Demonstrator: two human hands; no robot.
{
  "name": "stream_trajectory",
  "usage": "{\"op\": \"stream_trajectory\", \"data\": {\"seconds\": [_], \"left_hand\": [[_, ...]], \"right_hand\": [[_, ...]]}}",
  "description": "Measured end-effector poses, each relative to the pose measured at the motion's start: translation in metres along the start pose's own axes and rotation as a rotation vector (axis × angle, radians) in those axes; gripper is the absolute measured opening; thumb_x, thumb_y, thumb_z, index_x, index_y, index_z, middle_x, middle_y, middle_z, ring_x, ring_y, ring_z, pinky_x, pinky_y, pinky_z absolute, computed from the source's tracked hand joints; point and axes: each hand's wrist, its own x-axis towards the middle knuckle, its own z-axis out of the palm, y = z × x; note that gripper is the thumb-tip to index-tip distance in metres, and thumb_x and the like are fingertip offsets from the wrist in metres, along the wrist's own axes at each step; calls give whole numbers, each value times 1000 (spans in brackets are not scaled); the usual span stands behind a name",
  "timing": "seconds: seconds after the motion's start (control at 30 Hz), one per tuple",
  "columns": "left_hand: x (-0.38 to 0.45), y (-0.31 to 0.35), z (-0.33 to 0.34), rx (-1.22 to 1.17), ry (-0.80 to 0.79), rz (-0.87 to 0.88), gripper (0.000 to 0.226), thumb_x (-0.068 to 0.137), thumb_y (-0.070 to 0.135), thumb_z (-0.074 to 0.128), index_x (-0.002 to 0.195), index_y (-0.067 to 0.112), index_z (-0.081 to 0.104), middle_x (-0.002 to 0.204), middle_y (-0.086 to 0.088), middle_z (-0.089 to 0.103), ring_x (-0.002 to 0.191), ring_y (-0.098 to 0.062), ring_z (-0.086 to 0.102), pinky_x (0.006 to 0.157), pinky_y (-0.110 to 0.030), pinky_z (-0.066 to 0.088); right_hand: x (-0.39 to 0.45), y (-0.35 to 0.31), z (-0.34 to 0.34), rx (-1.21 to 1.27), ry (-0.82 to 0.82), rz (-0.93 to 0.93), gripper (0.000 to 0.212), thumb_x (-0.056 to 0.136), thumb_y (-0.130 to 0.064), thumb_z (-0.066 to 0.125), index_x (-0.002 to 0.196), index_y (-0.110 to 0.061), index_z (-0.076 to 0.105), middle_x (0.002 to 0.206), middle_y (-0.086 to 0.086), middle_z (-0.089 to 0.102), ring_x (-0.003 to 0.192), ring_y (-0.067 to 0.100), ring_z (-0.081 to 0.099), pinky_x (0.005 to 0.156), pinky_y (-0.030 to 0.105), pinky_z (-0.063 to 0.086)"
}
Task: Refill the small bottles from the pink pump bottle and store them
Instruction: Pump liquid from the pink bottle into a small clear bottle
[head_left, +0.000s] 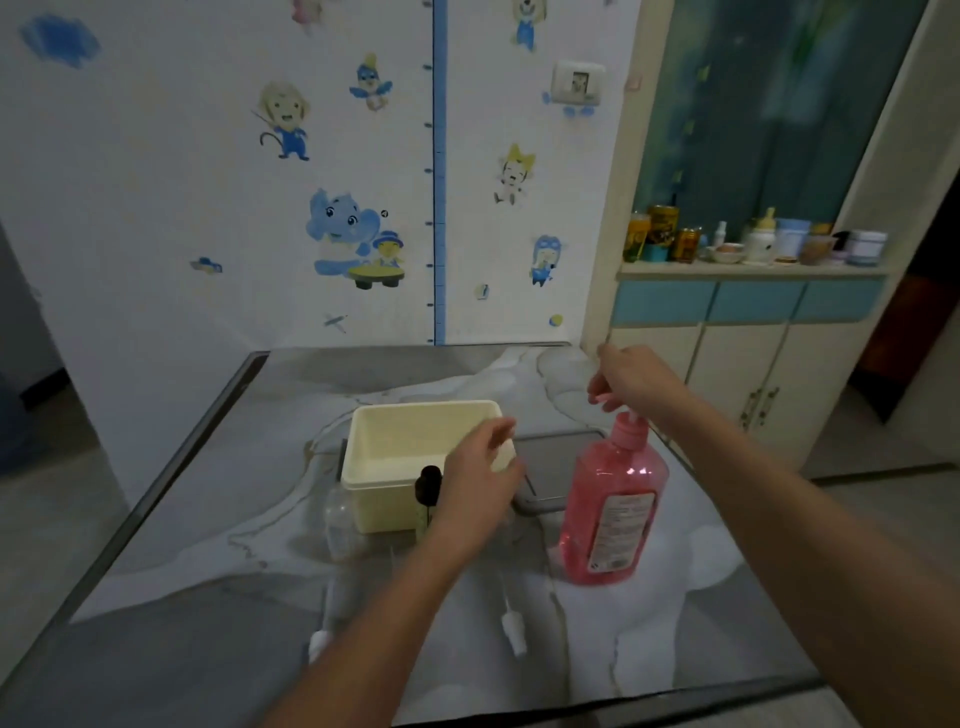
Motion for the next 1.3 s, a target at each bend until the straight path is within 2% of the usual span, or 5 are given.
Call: {"op": "stream_trajectory", "data": {"seconds": [0.17,0.63,0.9,1.03,1.3], "left_hand": [[-25,-52,19,189,-19,-148,64,80,14,69,138,21,41,135,1,49,125,-18,47,104,-39,43],[-28,-62,30,157,45,-18,44,81,13,73,122,19,60,108,9,61,101,-9,58,75,-4,38],[4,1,26,157,-67,300,59,86,28,66,139,36,40,106,16,47,99,3,51,85,-14,43],[10,10,22,156,-2,391,53,84,29,69,133,27,51,114,10,56,94,5,55,79,-4,41],[19,3,21,178,13,414,51,81,32,71,129,22,57,106,12,58,91,4,56,77,-6,42]], "right_hand": [[-3,7,4,57,20,75,35,84,-21,40,78,-1,68,75,11,74,63,24,65,50,21,42],[-8,9,3,248,5,199,31,85,-3,41,58,-4,57,70,13,66,71,28,62,78,38,51],[-14,8,-1,94,-151,108,25,94,-5,45,102,9,64,111,24,67,94,32,66,80,30,49],[-14,14,0,187,-62,118,25,92,-11,41,80,-8,63,101,13,68,56,15,57,49,25,45],[-15,3,1,220,-191,222,28,95,-5,42,75,3,60,122,22,61,52,20,59,31,11,39]]}}
